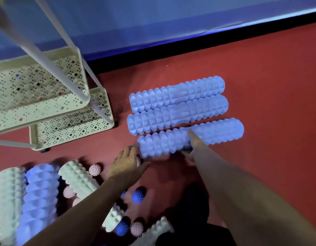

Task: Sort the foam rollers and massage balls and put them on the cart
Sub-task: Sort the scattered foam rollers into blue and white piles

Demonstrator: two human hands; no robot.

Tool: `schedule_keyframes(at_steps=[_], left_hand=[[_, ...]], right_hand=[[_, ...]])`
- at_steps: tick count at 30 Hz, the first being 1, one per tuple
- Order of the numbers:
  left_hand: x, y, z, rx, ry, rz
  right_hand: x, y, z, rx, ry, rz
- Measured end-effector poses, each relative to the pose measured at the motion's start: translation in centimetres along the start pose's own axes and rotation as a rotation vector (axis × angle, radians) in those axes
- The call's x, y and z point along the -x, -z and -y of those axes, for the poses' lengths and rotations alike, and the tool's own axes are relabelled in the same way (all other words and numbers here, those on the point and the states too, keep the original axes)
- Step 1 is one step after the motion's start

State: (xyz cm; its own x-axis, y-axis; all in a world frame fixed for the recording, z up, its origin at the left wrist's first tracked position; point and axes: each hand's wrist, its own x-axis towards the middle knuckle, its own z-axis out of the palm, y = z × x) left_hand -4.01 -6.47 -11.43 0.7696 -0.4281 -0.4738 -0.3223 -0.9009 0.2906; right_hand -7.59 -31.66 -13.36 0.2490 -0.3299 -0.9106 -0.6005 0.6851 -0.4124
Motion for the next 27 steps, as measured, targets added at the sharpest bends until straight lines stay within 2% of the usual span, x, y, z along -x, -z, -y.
schedule_keyframes(at_steps=[2, 8, 15, 18, 22, 27], left_hand=[[-0.4, -0.6, -0.2, 0.008, -0.006, 0.021], [-1.0, -0.9, -0.3, 0.052, -0.013, 0.042], [-0.3, 0.0, 0.5, 0.041, -0.019, 0.053], [0.7, 0.6, 1.1, 0.039, -0.001, 0.069], [2.9, 1.9, 3.3, 0.064, 0.020, 0.060], [7.8, 3.8, 7.6, 0.013, 0.084, 0.037]], right_hand=[[-0.5, -0.3, 0.0, -0.121, -0.045, -0.081], [-1.7, -0.9, -0.5, -0.113, -0.054, -0.100], [-0.7, -1.7, -0.5, 0.116, 0.003, -0.157], [0.0, -1.8, -0.2, 0.424, 0.082, -0.196], [2.6, -1.8, -1.8, 0.860, 0.358, -0.238], [7.8, -3.5, -5.0, 1.259, 0.669, -0.065]])
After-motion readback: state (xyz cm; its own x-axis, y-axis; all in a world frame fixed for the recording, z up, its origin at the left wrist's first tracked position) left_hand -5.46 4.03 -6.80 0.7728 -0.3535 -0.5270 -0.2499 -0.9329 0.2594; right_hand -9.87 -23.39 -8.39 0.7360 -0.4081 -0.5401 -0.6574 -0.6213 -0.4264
